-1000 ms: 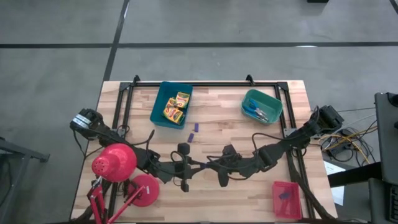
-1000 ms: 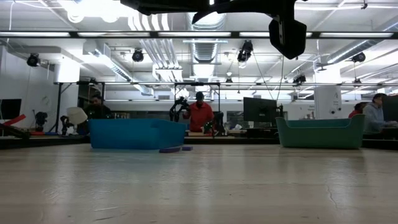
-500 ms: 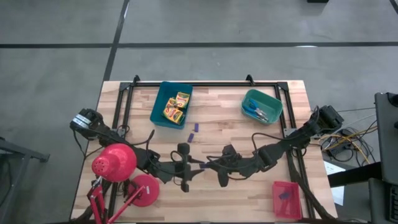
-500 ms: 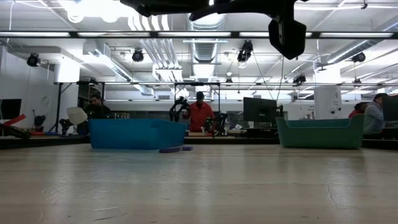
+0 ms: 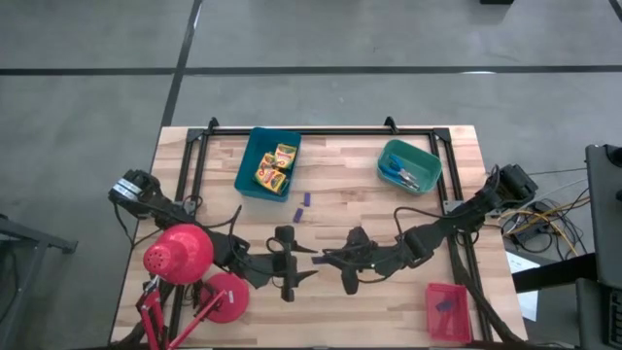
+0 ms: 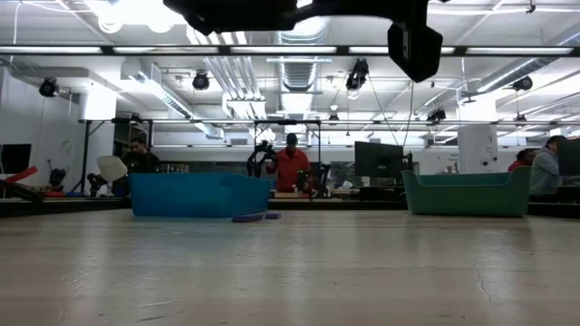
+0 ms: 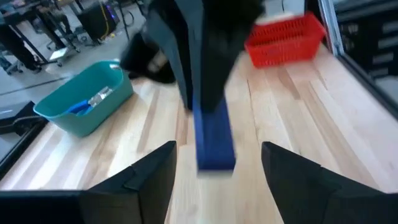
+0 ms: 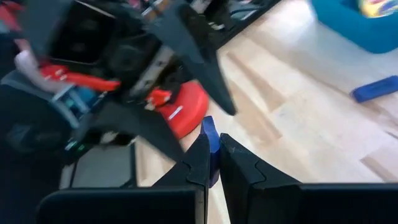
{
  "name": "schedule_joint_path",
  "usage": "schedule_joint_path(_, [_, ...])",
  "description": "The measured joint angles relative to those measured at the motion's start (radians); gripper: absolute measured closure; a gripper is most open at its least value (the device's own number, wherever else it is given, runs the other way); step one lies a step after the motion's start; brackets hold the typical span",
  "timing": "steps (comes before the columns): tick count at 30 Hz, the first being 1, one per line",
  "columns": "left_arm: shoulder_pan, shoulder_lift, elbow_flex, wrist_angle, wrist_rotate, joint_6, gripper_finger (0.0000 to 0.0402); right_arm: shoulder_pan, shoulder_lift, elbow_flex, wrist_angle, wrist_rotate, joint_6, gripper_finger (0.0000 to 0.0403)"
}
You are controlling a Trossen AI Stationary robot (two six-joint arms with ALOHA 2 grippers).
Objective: Pick & Place School Supplies
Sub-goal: Put the purple eraser into the red bin
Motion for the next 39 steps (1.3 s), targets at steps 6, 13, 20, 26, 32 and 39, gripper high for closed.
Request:
schedule_joint_path(6, [-0.010, -0.007, 0.000, -0.041, 0.000, -0.002, 0.0163, 0.005, -0.081, 0.001, -0.157, -0.083, 0.005, 0.0385])
schedule_joint_path(13, [-0.010, -0.008, 0.000, -0.044, 0.000, -0.020, 0.0163, 0.041, -0.224, 0.000, -0.550, -0.136, 0.187, 0.0385])
schedule_joint_path(20, [-0.010, -0.008, 0.000, -0.045, -0.005, -0.032, 0.0164, 0.148, -0.342, 0.001, -0.835, -0.193, 0.493, 0.0385])
schedule_joint_path(26, [-0.010, -0.008, 0.000, -0.045, -0.007, -0.063, 0.0164, 0.264, -0.377, 0.001, -1.030, -0.292, 0.782, 0.0385])
schedule_joint_path(32, [-0.009, -0.008, 0.000, -0.045, -0.010, -0.151, 0.0165, 0.366, -0.365, 0.000, -1.184, -0.437, 1.071, 0.0385])
schedule_joint_path(39, [-0.009, -0.008, 0.000, -0.048, -0.009, -0.137, 0.0165, 0.466, -0.359, 0.000, -1.191, -0.555, 1.242, 0.0385])
